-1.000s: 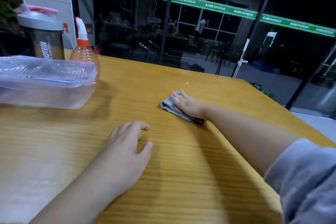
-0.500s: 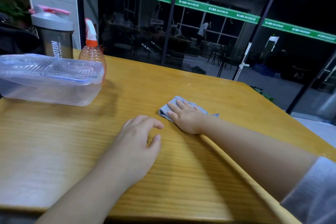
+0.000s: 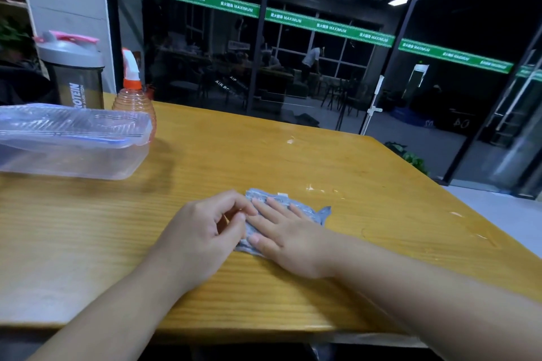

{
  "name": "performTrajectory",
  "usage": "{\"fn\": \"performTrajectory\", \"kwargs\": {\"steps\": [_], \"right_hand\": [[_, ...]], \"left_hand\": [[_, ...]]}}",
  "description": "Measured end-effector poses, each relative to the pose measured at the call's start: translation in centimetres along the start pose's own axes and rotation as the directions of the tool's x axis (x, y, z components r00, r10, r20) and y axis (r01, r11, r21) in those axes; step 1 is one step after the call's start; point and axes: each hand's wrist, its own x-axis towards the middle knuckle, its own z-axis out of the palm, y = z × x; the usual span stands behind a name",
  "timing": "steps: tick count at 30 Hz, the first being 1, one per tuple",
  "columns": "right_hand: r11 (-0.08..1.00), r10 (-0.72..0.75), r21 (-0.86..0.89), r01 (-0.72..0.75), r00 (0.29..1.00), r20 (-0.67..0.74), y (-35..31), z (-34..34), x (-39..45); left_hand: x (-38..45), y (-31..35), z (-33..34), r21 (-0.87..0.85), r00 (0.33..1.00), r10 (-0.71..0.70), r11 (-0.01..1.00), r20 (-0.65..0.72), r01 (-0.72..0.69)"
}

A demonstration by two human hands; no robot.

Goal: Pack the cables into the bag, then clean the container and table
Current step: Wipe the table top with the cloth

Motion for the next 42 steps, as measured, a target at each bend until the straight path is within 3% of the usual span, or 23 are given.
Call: {"fn": "performTrajectory", "kwargs": {"steps": [7,15,23,30,42], "right_hand": [[0.997,-0.071,-0.004,0.071,0.994,0.081,2.1,-0.1,-2.7],[0.986,0.167,0.012,-0.168,0.986,0.012,6.1,-1.1,4.1],[0.922,0.383,-0.062,-0.382,0.924,0.009,9.2,-2.3,8.6],[0.826,0.562,-0.065,-0.56,0.827,0.021,14.6,-2.9,7.5],[0.731,0.669,0.074,-0.678,0.734,0.121,23.1,-1.9,1.5]], "left_hand": [[-0.1,0.4,-0.1,-0.055,0.998,0.027,0.998,-0.061,-0.03],[-0.2,0.3,0.1,-0.094,0.999,0.025,0.995,-0.043,-0.029],[-0.4,0.4,0.1,-0.114,0.999,-0.003,0.993,-0.047,-0.002],[-0.3,0.2,0.0,-0.097,0.999,0.035,0.995,-0.011,-0.036],[-0.5,0.0,-0.1,-0.026,0.998,0.049,0.998,0.032,-0.048]]}}
